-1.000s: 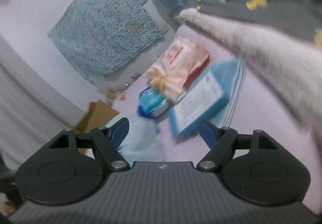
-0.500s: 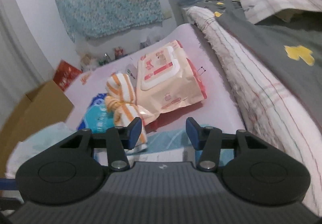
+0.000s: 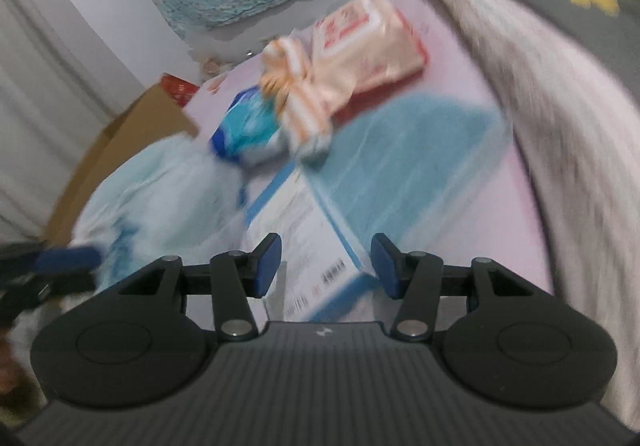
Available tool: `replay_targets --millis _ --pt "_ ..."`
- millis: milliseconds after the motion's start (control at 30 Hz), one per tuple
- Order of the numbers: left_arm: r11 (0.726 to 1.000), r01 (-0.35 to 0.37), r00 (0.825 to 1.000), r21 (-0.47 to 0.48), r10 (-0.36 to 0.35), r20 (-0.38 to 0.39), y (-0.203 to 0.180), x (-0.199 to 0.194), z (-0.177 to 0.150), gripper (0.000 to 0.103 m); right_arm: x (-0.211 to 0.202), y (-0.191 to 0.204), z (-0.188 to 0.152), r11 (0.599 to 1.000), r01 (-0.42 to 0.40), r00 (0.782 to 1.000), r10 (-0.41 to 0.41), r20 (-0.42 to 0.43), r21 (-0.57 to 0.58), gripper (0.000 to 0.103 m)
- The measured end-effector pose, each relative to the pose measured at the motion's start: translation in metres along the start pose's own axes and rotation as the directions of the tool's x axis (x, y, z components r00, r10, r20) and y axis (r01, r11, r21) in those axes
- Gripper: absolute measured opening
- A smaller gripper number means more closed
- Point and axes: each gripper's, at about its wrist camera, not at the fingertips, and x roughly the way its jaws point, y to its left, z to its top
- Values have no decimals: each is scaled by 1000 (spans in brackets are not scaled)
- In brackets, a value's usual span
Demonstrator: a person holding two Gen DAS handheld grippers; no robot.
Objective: Organize soft objects
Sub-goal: 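Move both grippers back over the bed toward the blue-white box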
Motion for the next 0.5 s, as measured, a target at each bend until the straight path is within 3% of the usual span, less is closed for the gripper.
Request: replay_targets --millis 133,300,433,500 --pt "1000 16 1000 4 -16 -15 -6 5 -3 38 -17 -2 -22 997 -30 999 29 25 75 51" --pt "1000 23 1000 4 -23 -18 -10 4 -9 38 -16 -6 -9 993 9 997 -18 72 119 54" --pt "1000 6 1000 -7 -6 -12 -4 -2 -12 38 2 23 -3 992 103 993 -99 58 -69 75" --pt "1000 -2 1000 -27 2 -11 3 -6 -13 39 14 44 -7 967 137 990 -130 45 -215 79"
